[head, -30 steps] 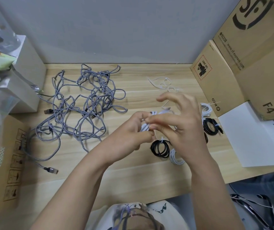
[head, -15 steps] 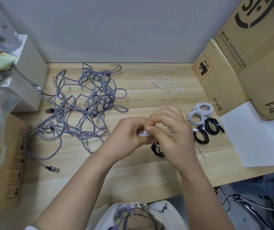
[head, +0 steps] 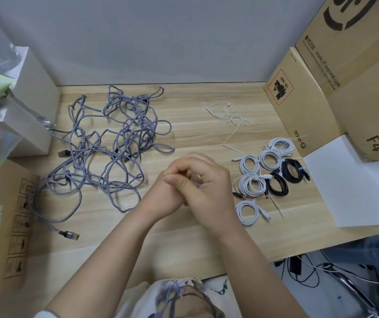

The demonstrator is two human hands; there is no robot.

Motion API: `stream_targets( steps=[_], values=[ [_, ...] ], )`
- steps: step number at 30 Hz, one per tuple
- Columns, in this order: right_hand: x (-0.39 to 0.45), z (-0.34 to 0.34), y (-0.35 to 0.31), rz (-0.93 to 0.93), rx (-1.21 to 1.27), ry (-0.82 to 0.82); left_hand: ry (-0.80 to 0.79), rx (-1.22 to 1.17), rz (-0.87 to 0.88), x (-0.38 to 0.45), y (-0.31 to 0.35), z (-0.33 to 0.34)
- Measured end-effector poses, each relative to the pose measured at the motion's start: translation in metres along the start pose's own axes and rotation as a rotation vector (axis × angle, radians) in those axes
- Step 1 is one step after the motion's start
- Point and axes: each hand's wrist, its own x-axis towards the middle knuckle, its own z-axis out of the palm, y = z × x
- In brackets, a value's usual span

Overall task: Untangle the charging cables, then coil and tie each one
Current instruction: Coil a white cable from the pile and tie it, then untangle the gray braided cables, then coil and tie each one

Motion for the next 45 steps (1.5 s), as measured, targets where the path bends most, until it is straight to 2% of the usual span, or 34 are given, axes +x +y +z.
stream_targets(
  steps=[5, 8, 11, 14, 16, 20, 23, 26, 30, 36, 40, 42, 45],
  values=[
    [0.003, -0.019, 0.036, 0.166, -0.080, 0.032, -0.039, -0.304, -0.169, 0.002, -0.008, -0.013],
    [-0.003, -0.031, 0.055, 0.378, 0.112, 0.022, -0.055, -0.377, -0.204, 0.007, -0.007, -0.017],
    [0.000, -0.045, 0.064, 0.426, 0.189, 0.028, -0.044, -0.503, -0.249, 0.021, -0.005, -0.013],
    [0.014, -0.061, 0.076, 0.440, 0.127, 0.121, 0.067, -0.591, -0.269, 0.046, -0.002, -0.002],
    [0.027, -0.072, 0.087, 0.463, 0.109, 0.208, 0.150, -0.612, -0.277, 0.067, -0.001, 0.005],
    [0.050, -0.086, 0.123, 0.565, 0.028, 0.278, 0.163, -0.532, -0.301, 0.107, -0.010, 0.022],
    [0.054, -0.090, 0.154, 0.688, -0.144, 0.223, 0.154, -0.464, -0.393, 0.126, -0.028, 0.035],
    [0.050, -0.093, 0.173, 0.784, -0.370, 0.052, 0.084, -0.347, -0.565, 0.131, -0.054, 0.047],
    [0.040, -0.092, 0.185, 0.859, -0.458, -0.051, -0.010, -0.367, -0.735, 0.124, -0.070, 0.057],
    [0.040, -0.087, 0.184, 0.923, -0.499, -0.095, -0.018, -0.425, -0.765, 0.115, -0.070, 0.057],
    [0.041, -0.087, 0.178, 0.936, -0.527, -0.199, -0.038, -0.413, -0.754, 0.107, -0.064, 0.053],
    [0.041, -0.085, 0.172, 0.873, -0.610, -0.219, -0.051, -0.351, -0.702, 0.101, -0.060, 0.049],
    [0.040, -0.073, 0.154, 0.609, -0.723, -0.051, 0.026, -0.171, -0.525, 0.084, -0.060, 0.041]
  ],
)
